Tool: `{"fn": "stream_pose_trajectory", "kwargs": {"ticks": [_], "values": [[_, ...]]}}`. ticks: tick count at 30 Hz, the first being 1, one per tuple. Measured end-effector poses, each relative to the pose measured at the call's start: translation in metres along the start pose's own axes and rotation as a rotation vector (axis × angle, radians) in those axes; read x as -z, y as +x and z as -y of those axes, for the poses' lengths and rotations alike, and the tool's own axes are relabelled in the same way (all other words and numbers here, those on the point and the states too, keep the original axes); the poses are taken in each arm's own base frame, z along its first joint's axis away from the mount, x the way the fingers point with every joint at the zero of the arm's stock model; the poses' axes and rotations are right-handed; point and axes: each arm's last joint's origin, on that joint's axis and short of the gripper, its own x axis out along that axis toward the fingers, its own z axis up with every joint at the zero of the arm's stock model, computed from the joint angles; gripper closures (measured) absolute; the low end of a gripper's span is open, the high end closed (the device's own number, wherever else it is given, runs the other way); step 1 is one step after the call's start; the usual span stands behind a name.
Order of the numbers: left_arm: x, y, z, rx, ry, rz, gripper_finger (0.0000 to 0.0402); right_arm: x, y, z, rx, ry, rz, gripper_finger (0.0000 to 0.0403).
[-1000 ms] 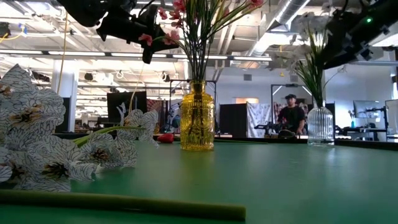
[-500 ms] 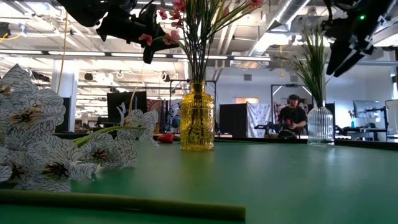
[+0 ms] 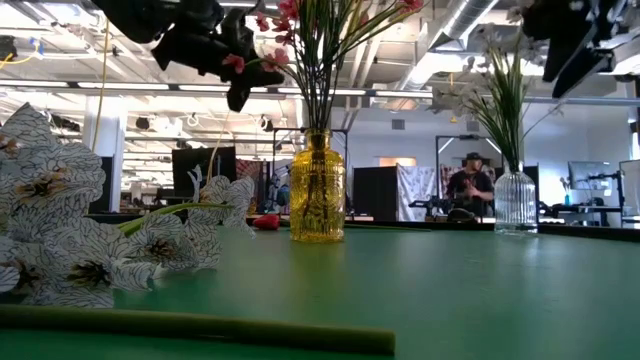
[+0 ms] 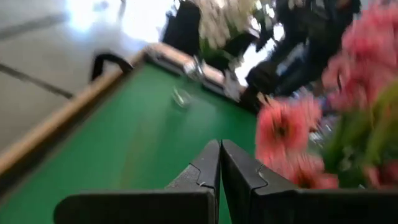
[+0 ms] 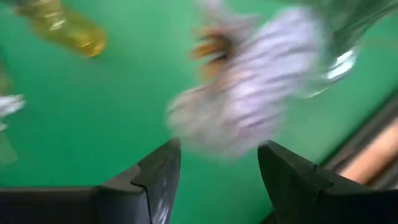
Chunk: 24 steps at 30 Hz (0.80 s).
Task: Sort flowers into vase by color
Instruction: Put the white flowers into the top transparent vase
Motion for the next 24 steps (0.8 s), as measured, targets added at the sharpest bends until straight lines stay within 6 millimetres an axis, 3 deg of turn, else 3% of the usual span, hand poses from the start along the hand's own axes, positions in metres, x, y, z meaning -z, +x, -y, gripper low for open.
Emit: {"fn": "stream_pose_trajectory", "kwargs": {"ticks": [8,19,24], "values": [[0.035,0.003,0.012,0.095,-0.086,-0.31,0.0401,0.008,-0.009,-0.016,-0.198,0.034,-0.109,0.0163],[0.091,0.003,0.065,0.242,0.004,-0.822,0.0401,0.03,-0.014,-0.047,-0.356,0.029,-0.318,0.0163],[0.11,0.002,0.096,0.326,0.127,-0.993,0.0401,0.033,-0.015,-0.074,-0.488,-0.04,-0.319,0.0163]]}}
